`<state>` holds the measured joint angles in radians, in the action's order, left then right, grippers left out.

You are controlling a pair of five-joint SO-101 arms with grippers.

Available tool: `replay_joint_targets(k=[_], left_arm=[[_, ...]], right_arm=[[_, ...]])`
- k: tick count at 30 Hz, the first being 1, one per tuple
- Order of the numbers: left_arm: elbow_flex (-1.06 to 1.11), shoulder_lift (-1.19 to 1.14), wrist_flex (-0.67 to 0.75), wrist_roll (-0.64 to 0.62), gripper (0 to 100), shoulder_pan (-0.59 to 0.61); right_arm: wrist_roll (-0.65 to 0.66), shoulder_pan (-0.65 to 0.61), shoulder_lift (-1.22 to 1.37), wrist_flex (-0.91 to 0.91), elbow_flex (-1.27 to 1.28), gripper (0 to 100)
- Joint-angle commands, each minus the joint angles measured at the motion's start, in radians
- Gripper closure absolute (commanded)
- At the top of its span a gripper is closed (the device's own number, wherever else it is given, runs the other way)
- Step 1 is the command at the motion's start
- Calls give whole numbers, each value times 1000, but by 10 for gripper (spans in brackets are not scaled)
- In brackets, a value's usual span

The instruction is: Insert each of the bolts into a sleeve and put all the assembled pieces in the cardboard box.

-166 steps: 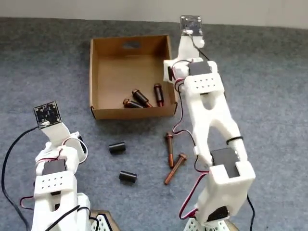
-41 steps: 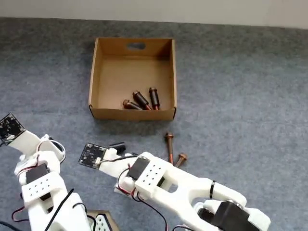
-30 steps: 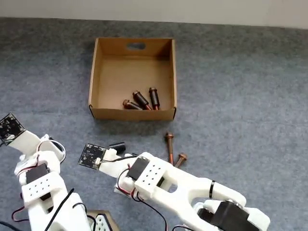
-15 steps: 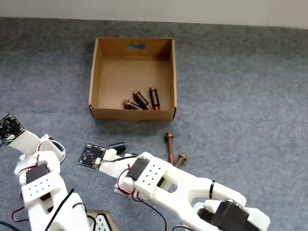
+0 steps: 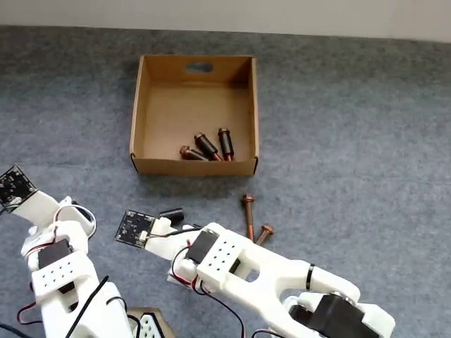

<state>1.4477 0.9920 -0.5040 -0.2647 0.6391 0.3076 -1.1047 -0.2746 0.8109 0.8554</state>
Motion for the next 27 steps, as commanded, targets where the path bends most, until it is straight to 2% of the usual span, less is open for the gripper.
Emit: replay_joint_targets(k=[1,12,21,27], left_arm=[[-16,19,18,-6,969,4],[-16,19,18,-6,969,4],[-16,19,18,-6,969,4],[-16,19,18,-6,969,5]], right_arm=[[3,-5,1,-12,-5,724],[9,-8,5,-13,-4,724],[8,-5,254,-18,-107,724],[9,-5,222,-15,-125,724]])
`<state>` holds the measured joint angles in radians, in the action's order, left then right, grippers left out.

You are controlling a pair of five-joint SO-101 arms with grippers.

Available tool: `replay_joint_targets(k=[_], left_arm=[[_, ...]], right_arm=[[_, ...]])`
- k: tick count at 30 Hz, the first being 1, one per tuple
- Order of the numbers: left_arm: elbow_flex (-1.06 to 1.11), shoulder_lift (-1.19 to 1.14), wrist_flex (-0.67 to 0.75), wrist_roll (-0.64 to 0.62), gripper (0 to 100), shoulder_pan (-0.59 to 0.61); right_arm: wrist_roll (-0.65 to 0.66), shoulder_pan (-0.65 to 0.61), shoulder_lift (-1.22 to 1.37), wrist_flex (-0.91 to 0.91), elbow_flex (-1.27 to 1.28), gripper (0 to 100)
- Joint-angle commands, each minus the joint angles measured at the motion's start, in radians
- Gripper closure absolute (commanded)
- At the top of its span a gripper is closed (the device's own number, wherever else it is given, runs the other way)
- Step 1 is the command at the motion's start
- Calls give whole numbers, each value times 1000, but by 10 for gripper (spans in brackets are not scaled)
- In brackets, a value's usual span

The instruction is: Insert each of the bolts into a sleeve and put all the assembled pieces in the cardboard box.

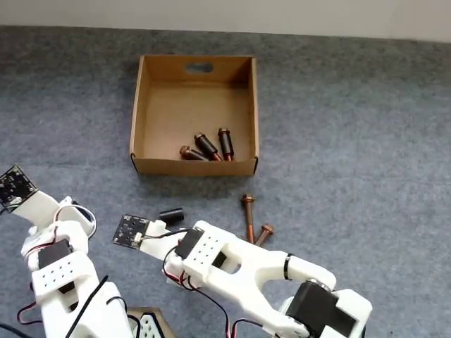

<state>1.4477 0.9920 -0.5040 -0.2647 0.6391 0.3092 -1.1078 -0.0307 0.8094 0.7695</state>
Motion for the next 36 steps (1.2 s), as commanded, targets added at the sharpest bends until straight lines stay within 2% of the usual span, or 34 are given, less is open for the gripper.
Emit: replay_joint_targets(k=[1,7,23,26,31,36], left_arm=[[-16,19,18,-6,969,5],[-16,19,18,-6,969,5],[-16,19,18,-6,969,5],[-16,19,18,-6,969,5],[-16,19,18,-6,969,5],[-15,19,18,-6,969,5]], right_arm=[[8,-2,-41,-13,-39,724],[8,-2,-124,4,-39,724],[2,-2,-102,15,-47,725],[2,-2,-38,7,-48,785],[5,10,-2,-4,-50,980],[2,107,-139,47,-64,993]])
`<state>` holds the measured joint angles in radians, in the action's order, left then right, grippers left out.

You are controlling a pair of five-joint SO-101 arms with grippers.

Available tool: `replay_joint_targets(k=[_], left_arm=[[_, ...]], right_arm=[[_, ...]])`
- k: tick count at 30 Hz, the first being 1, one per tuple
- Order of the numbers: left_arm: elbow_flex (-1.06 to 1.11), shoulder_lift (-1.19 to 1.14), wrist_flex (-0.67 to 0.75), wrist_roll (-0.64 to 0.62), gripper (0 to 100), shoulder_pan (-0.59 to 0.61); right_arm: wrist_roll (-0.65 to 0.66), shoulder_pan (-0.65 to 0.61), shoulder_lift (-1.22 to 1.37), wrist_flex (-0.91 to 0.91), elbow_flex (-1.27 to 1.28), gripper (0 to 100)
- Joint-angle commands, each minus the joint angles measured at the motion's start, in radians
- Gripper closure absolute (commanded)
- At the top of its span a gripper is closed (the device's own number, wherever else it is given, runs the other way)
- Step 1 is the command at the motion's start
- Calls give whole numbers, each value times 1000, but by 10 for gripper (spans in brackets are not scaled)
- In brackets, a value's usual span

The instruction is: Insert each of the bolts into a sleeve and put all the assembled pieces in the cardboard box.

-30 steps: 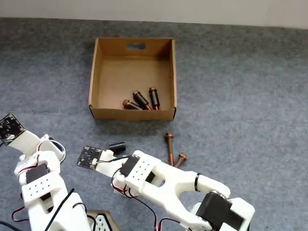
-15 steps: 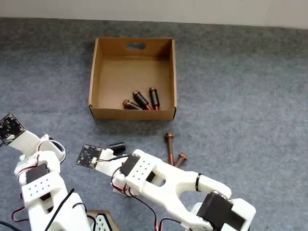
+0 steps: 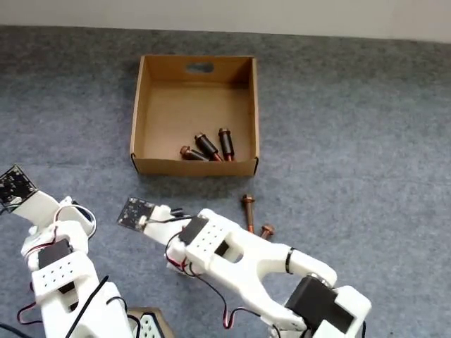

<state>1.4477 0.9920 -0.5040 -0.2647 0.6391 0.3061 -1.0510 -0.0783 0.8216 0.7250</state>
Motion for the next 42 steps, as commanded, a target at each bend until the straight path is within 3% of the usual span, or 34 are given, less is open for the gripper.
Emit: replay_joint_targets(k=[1,8,11,15,21,25,33,38,42], left_arm=[[-15,19,18,-6,969,5],[-15,19,18,-6,969,5],[-15,19,18,-6,969,2],[-15,19,18,-6,969,1],[-15,19,18,-6,969,-1],[-13,19,18,-6,969,-1],[-13,19,18,-6,969,-1],[-13,19,18,-6,969,-1],[-15,19,18,-6,969,-1]], right_arm=[[5,76,-137,62,-19,993],[-2,314,-470,282,-10,993],[-138,512,-558,315,7,993],[-348,762,-558,312,62,993],[-333,940,-456,317,140,993],[-338,1000,-401,314,151,993],[-333,1001,-326,274,159,991],[-331,1001,-232,272,153,880],[-331,1001,-179,237,150,872]])
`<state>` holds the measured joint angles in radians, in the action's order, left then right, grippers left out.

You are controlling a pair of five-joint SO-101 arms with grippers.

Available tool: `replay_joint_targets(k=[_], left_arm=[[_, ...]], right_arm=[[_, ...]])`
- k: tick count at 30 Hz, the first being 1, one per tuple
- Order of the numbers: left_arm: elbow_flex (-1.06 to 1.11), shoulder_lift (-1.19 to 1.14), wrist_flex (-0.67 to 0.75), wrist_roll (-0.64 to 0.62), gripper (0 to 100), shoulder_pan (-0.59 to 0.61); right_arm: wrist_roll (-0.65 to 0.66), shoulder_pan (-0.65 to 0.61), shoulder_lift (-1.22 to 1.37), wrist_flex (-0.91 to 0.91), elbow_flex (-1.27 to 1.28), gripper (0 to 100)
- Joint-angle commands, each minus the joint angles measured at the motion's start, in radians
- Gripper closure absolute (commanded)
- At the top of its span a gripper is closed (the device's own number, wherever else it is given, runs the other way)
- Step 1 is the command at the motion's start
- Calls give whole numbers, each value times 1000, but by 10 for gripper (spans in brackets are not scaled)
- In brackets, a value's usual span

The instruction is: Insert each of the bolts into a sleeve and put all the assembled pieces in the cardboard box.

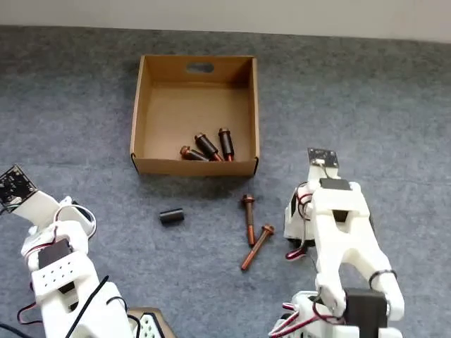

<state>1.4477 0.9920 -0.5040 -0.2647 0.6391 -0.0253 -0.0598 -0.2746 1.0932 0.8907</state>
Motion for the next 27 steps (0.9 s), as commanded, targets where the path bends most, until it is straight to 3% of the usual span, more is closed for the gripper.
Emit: replay_joint_targets(k=[1,10,14,27], left_arm=[[-15,19,18,-6,969,-1],[-15,19,18,-6,969,-1],[-15,19,18,-6,969,-1],[-15,19,17,-6,969,-1]], right_arm=[[0,10,27,-51,-13,872],[0,13,27,-62,21,872],[81,13,25,-62,39,872],[166,12,8,-62,44,872]])
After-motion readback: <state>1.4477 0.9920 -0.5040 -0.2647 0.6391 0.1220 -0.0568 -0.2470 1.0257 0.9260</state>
